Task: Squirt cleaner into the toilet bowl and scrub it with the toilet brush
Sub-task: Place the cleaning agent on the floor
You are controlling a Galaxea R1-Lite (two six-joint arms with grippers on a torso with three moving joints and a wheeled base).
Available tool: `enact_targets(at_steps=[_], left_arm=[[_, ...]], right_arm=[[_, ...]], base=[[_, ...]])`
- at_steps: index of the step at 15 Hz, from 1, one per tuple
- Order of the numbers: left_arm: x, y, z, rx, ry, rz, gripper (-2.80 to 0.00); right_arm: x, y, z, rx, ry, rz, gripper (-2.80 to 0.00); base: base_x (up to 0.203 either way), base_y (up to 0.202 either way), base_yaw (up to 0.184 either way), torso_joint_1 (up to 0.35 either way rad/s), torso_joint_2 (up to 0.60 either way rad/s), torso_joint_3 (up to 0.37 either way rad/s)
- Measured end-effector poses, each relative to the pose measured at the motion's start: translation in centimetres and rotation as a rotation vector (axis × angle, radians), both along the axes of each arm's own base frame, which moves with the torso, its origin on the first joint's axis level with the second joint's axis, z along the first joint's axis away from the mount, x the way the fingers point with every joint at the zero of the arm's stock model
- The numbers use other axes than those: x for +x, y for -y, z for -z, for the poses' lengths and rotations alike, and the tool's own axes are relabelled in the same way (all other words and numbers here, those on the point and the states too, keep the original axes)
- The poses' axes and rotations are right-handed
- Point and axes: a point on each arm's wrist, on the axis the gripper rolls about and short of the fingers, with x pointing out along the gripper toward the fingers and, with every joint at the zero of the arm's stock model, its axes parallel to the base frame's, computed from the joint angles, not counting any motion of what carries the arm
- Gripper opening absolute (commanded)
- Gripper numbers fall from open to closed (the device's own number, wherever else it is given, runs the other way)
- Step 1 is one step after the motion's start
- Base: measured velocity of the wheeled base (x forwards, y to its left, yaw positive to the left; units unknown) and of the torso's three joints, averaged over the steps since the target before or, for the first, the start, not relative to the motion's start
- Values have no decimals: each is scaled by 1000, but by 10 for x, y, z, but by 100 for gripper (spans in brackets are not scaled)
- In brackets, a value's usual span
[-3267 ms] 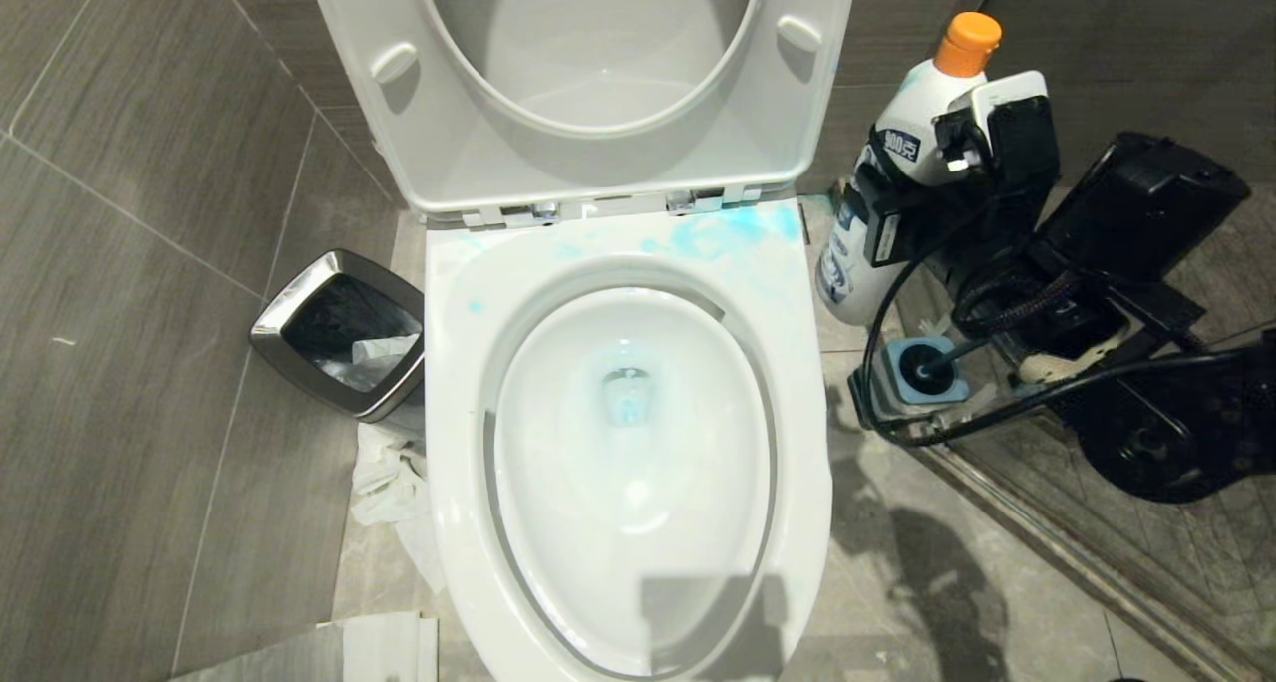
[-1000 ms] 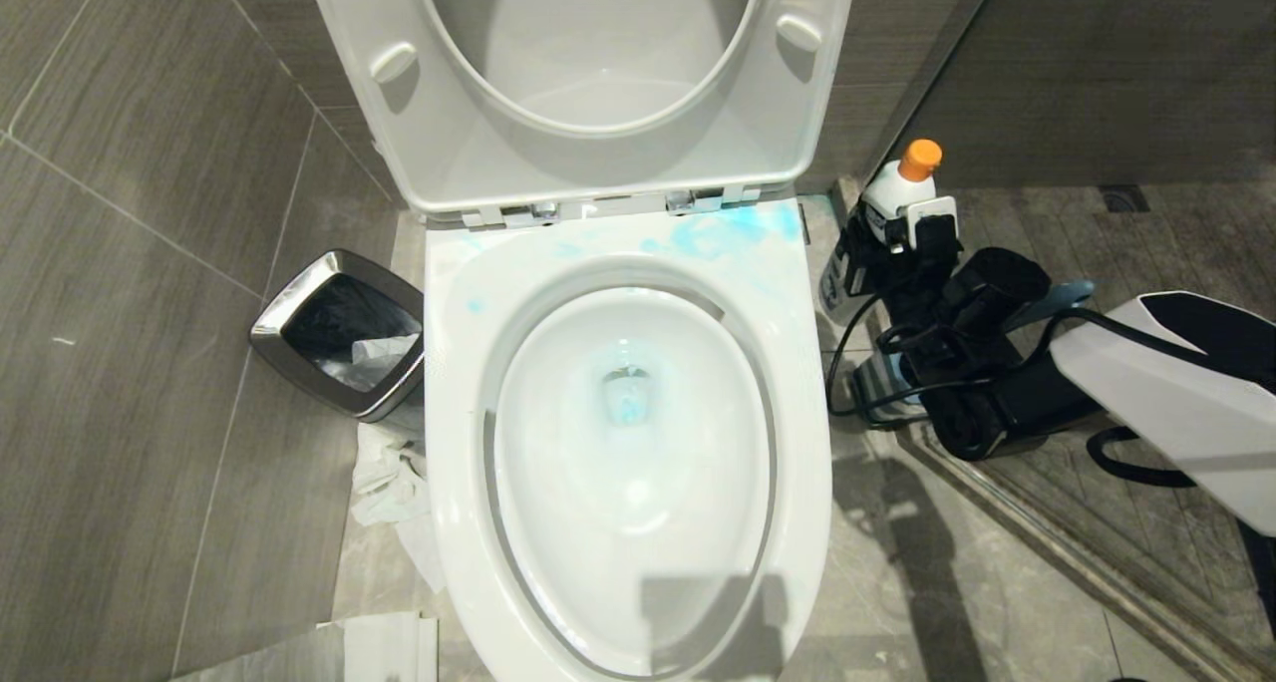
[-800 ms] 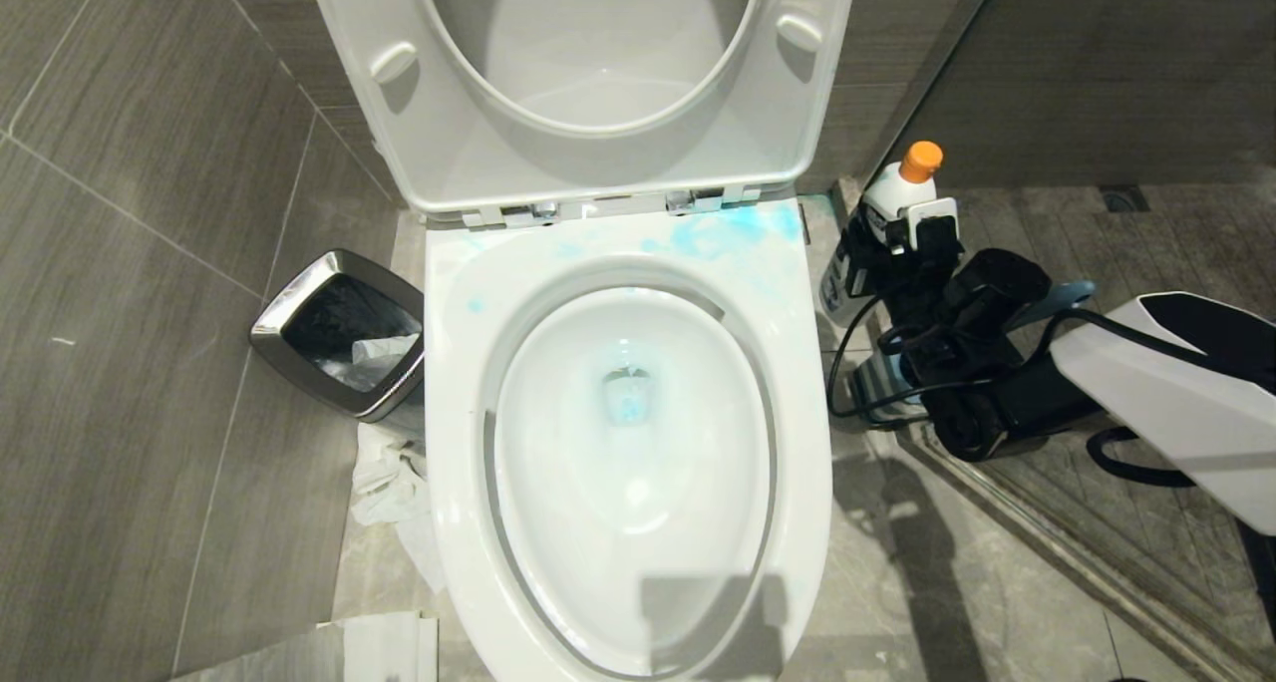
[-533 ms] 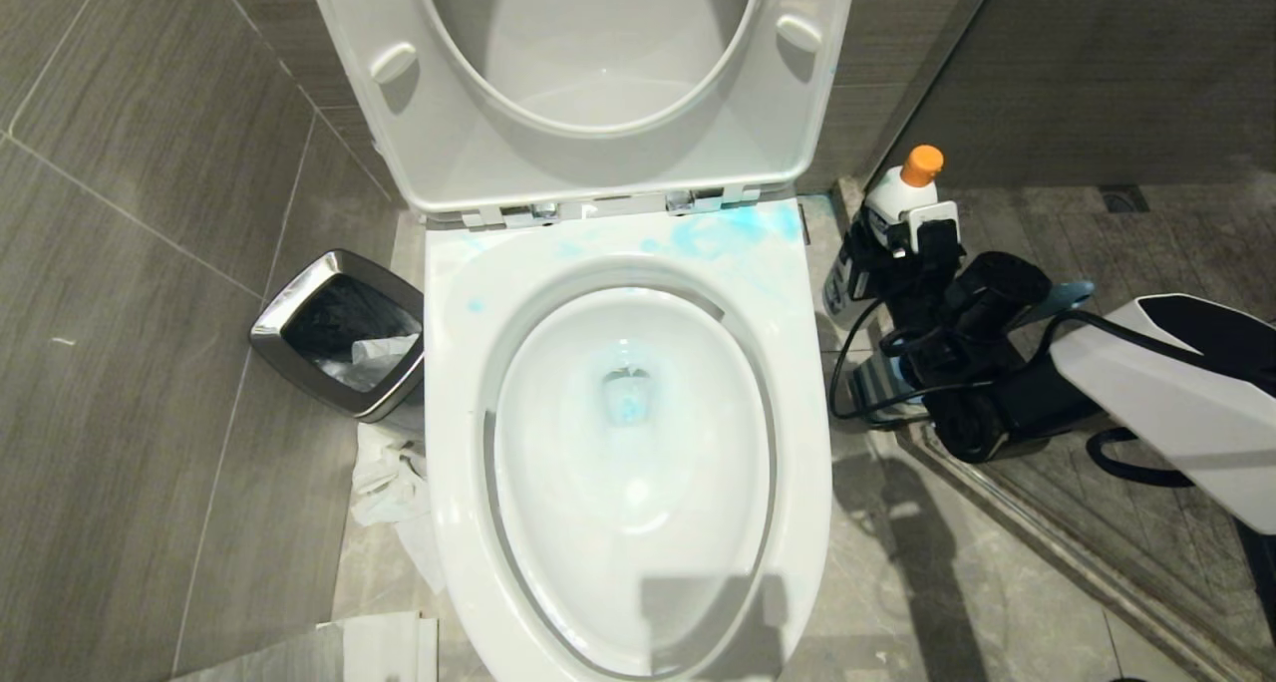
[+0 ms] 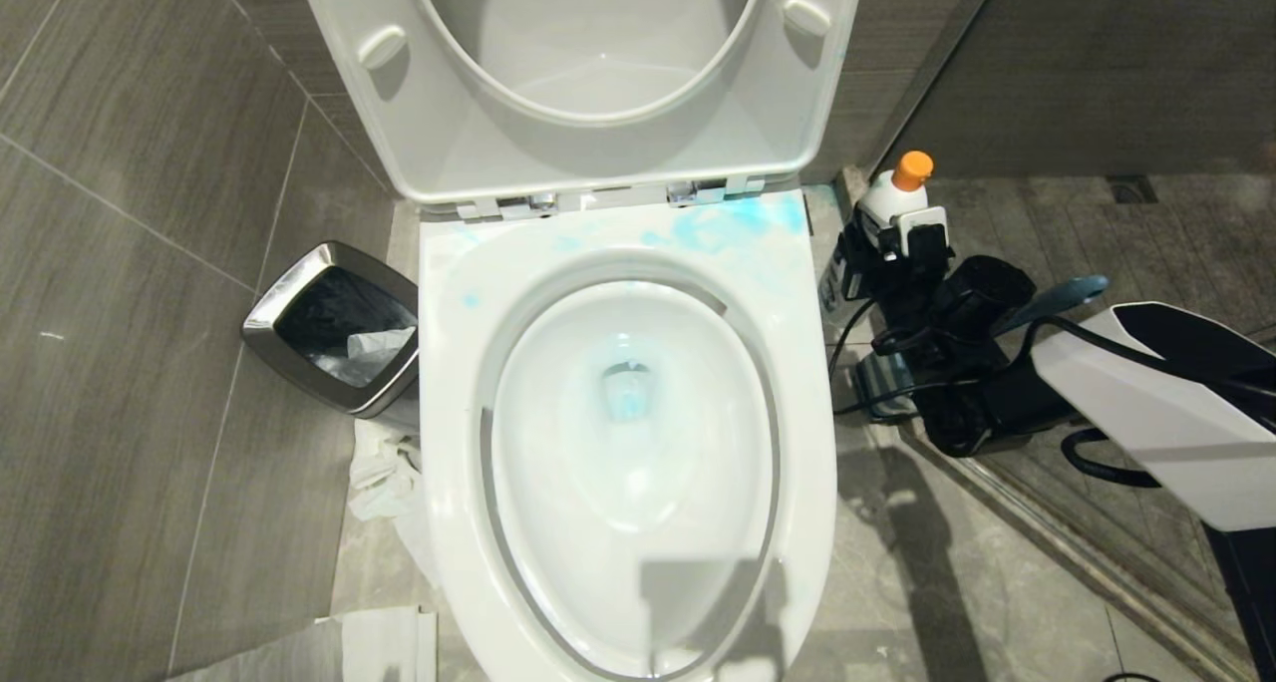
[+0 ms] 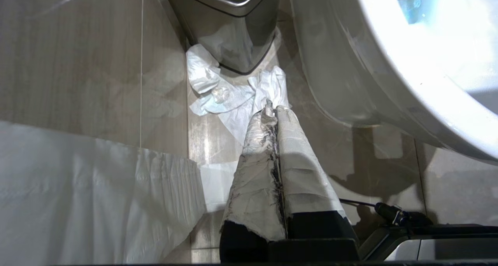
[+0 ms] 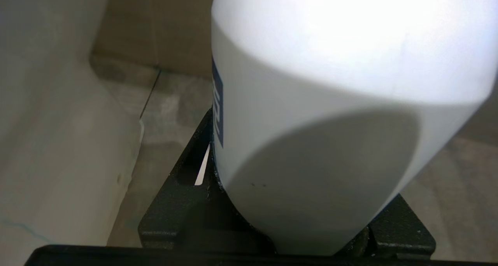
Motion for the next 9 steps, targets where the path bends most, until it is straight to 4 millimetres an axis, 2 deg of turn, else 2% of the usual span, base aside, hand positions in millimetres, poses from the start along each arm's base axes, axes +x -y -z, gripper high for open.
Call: enact_targets(at_steps=[5, 9], left_arm=[[0, 0, 0, 1, 0, 0, -280], [0, 0, 0, 1, 0, 0, -280]], right_arm=[[9, -6, -12, 1, 39, -20, -280], [12, -16, -29, 17, 82, -43, -280]], base=[[0, 0, 0, 3, 2, -191], [0, 0, 0, 4, -1, -200]])
